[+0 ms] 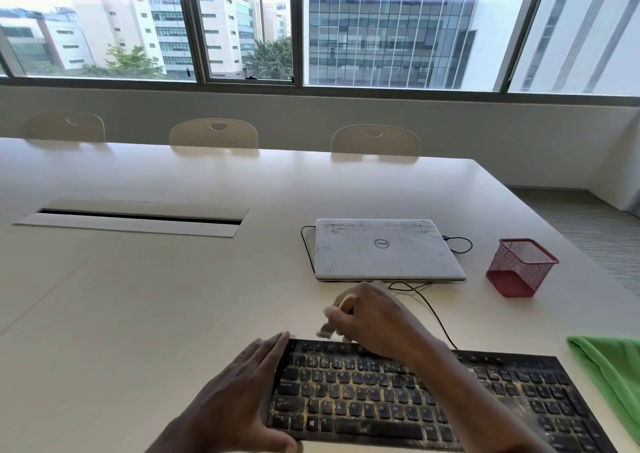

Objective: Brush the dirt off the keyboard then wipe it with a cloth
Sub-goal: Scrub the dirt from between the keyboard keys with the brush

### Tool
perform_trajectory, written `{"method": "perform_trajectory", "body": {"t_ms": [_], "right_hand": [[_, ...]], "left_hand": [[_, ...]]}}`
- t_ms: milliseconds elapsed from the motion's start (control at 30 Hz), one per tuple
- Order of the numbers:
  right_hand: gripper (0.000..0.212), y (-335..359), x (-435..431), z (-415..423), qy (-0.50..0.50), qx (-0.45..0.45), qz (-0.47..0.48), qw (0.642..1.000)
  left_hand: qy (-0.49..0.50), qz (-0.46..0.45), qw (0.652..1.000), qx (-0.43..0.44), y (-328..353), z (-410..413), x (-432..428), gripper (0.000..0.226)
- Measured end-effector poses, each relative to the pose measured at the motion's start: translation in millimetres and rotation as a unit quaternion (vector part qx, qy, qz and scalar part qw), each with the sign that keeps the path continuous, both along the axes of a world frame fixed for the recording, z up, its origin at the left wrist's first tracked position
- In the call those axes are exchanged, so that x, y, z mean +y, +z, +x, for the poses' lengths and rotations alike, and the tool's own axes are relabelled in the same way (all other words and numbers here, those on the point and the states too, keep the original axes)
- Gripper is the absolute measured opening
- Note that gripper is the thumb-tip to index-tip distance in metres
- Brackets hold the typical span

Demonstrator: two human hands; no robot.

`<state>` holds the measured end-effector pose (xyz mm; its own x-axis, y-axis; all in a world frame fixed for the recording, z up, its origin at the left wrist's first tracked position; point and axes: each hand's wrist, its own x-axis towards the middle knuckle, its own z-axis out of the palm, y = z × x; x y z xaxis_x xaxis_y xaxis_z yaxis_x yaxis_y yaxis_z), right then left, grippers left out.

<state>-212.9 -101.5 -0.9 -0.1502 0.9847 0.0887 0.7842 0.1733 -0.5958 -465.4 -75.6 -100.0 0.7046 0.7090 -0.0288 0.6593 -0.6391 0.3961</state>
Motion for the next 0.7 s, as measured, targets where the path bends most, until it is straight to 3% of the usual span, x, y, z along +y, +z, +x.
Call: {"method": "perform_trajectory", "body": {"t_ms": [200, 500, 700], "right_hand": [[0.033, -1.6, -0.6, -3.0, 0.038, -0.027, -0.065, 0.997], [0.022, 2.0, -0.6, -5.4, 0.059, -0.049, -0.06, 0.995], [0.031, -4.5, 3.8, -8.0, 0.063, -0.044, -0.048, 0.996]], "left_hand": [[0.004, -0.003, 1.0, -0.005, 1.0, 0.6, -0.2, 0.144], [0.001, 0.005, 1.0, -0.006, 0.5, 0.5, 0.9, 0.145], [-0.01, 0.007, 1.0, -0.01, 3.6, 1.3, 0.6, 0.14]]}}
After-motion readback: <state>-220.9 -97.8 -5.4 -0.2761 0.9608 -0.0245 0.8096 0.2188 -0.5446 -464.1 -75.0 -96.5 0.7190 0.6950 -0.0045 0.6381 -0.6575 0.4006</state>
